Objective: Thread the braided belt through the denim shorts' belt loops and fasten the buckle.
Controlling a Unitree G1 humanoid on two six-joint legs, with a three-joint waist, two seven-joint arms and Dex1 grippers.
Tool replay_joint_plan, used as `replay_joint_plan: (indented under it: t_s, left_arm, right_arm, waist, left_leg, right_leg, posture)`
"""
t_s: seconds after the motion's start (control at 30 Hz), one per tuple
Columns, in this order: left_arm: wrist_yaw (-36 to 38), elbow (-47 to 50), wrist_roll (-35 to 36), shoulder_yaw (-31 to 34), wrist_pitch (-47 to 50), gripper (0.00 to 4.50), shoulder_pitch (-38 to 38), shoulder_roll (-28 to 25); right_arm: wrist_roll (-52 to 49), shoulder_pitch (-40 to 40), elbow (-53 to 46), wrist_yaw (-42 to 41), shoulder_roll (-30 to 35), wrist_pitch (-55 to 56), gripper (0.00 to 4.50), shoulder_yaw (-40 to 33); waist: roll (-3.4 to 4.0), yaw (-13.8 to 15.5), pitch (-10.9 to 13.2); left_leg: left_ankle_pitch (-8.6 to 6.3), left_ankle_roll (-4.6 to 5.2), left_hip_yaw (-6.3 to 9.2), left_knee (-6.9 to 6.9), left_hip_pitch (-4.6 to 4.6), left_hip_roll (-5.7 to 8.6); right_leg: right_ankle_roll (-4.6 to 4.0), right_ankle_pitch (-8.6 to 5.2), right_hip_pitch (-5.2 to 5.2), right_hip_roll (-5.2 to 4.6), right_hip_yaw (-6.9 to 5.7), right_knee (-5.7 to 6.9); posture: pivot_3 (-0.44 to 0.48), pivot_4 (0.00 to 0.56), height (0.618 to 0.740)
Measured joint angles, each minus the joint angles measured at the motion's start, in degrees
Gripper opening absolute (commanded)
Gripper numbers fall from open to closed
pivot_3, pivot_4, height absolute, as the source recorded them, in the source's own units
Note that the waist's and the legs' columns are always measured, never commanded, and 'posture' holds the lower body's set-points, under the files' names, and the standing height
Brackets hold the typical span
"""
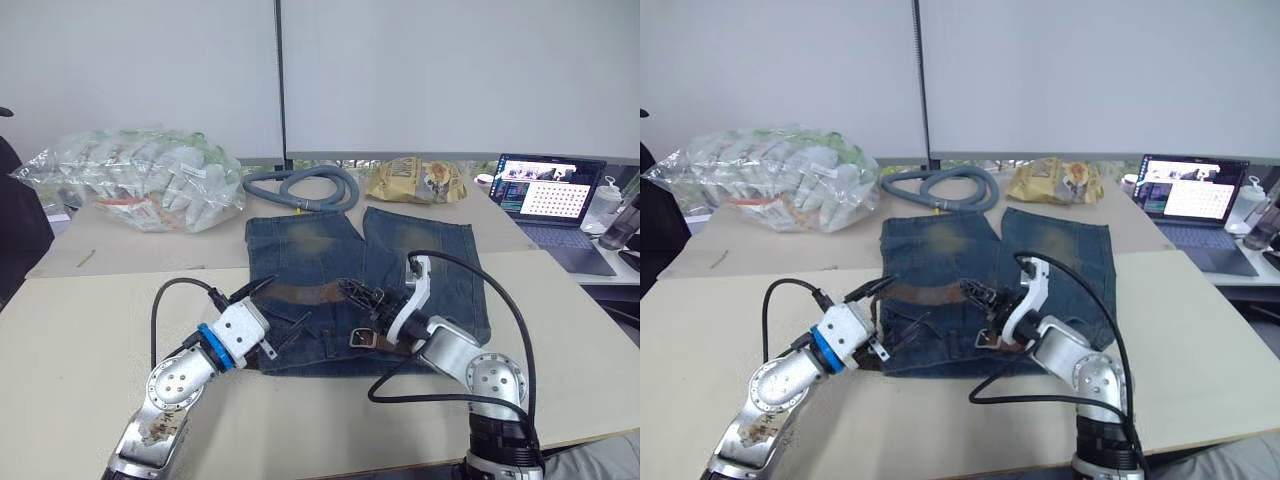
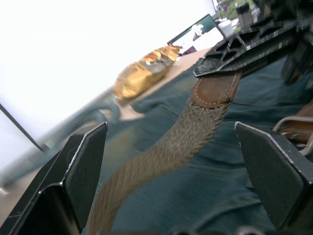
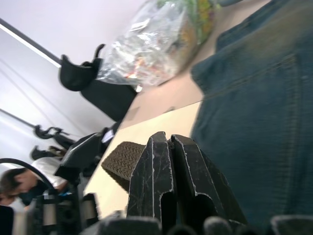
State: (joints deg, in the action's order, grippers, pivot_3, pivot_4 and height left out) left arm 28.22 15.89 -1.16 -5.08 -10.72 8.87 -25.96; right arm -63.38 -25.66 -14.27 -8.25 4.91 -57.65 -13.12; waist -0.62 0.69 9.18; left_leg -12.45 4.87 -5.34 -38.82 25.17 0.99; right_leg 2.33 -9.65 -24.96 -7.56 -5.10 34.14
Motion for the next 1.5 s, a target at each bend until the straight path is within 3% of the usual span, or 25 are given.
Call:
replay_joint_plan:
  t_s: [0.2, 0.4, 0.5, 0.8, 0.87, 1.2, 1.3, 1.5]
  left_arm:
    - [-4.23, -6.97, -10.23, -3.56, -9.04, 4.4, 3.36, 0.94]
    - [-8.3, -7.69, -16.04, -4.31, -12.98, 4.4, 4.19, 1.35]
    - [-9.68, -7.81, -17.36, -4.27, -13.28, 3.61, 4.3, 1.32]
    - [-8.75, -8.36, -16.61, -4.93, -13.67, 0.54, 4.32, 1.64]
    - [-8.41, -8.71, -16.62, -5.15, -13.82, 0.04, 4.32, 1.64]
    - [-9.84, -10.09, -17.0, -3.21, -14.24, 0.04, 4.35, 0.71]
    - [-9.77, -10.03, -16.69, -3.03, -14.06, 0.86, 4.28, 0.7]
    - [-9.62, -9.64, -16.51, -2.66, -14.39, 2.94, 3.76, 0.44]
  right_arm:
    - [-1.07, 0.0, -0.14, 1.82, -0.08, 0.2, 0.0, 0.22]
    - [-2.55, 0.0, -0.14, 2.66, -0.08, 0.22, 0.0, 0.41]
    - [-2.64, 0.0, -0.14, 2.86, -0.04, 0.29, 0.0, 0.68]
    - [-3.16, 0.01, -0.61, 3.23, 0.1, 1.86, 0.0, 1.18]
    - [-3.19, 0.01, -0.77, 3.26, 0.27, 2.2, 0.0, 1.34]
    - [-4.37, 1.76, -0.89, 3.41, 1.59, 2.26, 0.0, 1.63]
    - [-4.38, 1.75, -0.89, 3.56, 1.61, 2.26, 0.0, 1.72]
    - [-4.37, 1.65, -0.86, 3.81, 1.63, 2.27, 0.0, 1.74]
  waist:
    - [0.0, 0.0, 0.0]
    - [0.0, 0.01, 0.0]
    - [0.0, 0.01, 0.0]
    - [0.0, -0.05, 0.0]
    - [0.0, -0.06, 0.0]
    - [0.0, -0.05, 0.0]
    - [0.0, -0.05, 0.0]
    - [0.0, -0.08, 0.0]
  left_leg:
    - [-0.02, 0.06, -0.01, -0.01, 0.0, 0.01]
    - [-0.04, 0.11, -0.01, -0.02, 0.0, -0.01]
    - [-0.04, 0.12, -0.01, -0.02, 0.0, -0.01]
    - [-0.05, 0.13, -0.01, -0.03, 0.0, -0.01]
    - [-0.05, 0.13, -0.01, -0.03, 0.0, -0.01]
    - [-0.05, 0.14, -0.01, -0.04, 0.0, -0.01]
    - [-0.05, 0.14, -0.01, -0.04, 0.0, -0.01]
    - [-0.05, 0.14, -0.02, -0.04, 0.0, -0.01]
  right_leg:
    - [0.0, 0.0, -0.01, -0.01, 0.0, 0.03]
    - [0.01, 0.0, -0.01, -0.03, 0.0, 0.04]
    - [0.01, 0.0, 0.0, -0.04, 0.0, 0.04]
    - [0.01, 0.0, 0.0, -0.04, 0.0, 0.06]
    - [0.01, 0.0, -0.01, -0.04, -0.01, 0.06]
    - [0.01, 0.0, 0.0, -0.04, -0.01, 0.07]
    - [0.01, 0.0, 0.0, -0.04, -0.01, 0.07]
    - [0.01, 0.0, 0.0, -0.04, -0.01, 0.06]
  posture:
    - [0.0, 0.15, 0.74]
    - [0.0, 0.15, 0.74]
    - [0.0, 0.15, 0.74]
    - [0.0, 0.15, 0.74]
    - [0.0, 0.15, 0.74]
    - [0.0, 0.15, 0.74]
    - [0.0, 0.15, 0.74]
    - [0.0, 0.15, 0.74]
